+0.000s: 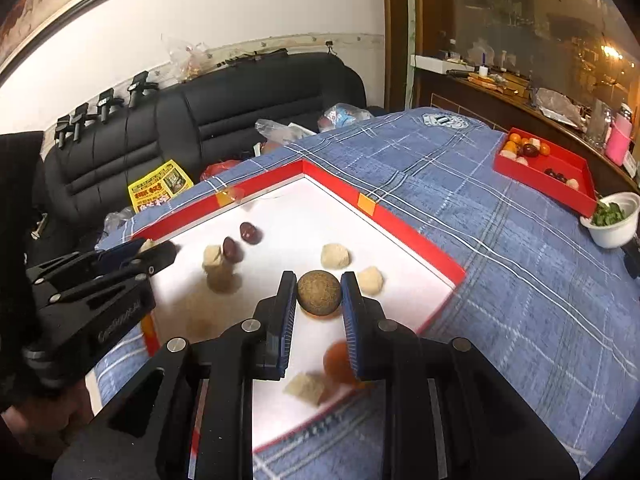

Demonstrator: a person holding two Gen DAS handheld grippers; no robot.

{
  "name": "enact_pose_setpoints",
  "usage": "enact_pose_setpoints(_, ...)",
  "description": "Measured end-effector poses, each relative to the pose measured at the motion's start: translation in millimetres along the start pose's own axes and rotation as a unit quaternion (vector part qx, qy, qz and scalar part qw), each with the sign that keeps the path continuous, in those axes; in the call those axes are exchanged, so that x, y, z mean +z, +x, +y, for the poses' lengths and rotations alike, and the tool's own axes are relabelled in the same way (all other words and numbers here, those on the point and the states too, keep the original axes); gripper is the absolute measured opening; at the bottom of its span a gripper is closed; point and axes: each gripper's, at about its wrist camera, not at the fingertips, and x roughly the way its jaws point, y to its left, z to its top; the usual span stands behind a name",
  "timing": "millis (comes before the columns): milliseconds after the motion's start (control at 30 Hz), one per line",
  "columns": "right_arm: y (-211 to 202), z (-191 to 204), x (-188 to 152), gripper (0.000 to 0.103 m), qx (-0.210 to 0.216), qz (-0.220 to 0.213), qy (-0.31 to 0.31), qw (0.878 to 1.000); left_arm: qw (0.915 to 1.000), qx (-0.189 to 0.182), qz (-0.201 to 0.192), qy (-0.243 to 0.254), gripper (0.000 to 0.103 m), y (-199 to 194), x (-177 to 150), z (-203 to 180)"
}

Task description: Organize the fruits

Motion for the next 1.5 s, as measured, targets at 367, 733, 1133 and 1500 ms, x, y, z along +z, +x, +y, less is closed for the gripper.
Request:
enact_pose_setpoints(367,59.5,-10.7,37.6,0.022,0.001,0.028,-0.011,1.000,0.9979,-0.036,0.022,0.049,0.026,13.2,-4.4,-40.1)
enact_pose_setpoints(733,104.5,0.2,48.9,0.022,0.023,0.077,-0.056,0.995,0.9966,-0.033,0.061,0.045,0.026,35.5,-10.5,-43.2)
enact_pose_setpoints(1133,122.9,-11.8,56.3,0.022,0.023,0.092,-0.026,0.995,0.9979,0.026,0.058,-0.013,0.026,59.1,29.2,0.0)
enact_pose_setpoints(1500,134.5,-5.9,55.5,0.022,0.023,0.108,-0.031,0.993,0.9960,0.044,0.055,-0.055,0.026,67.6,36.6,28.5)
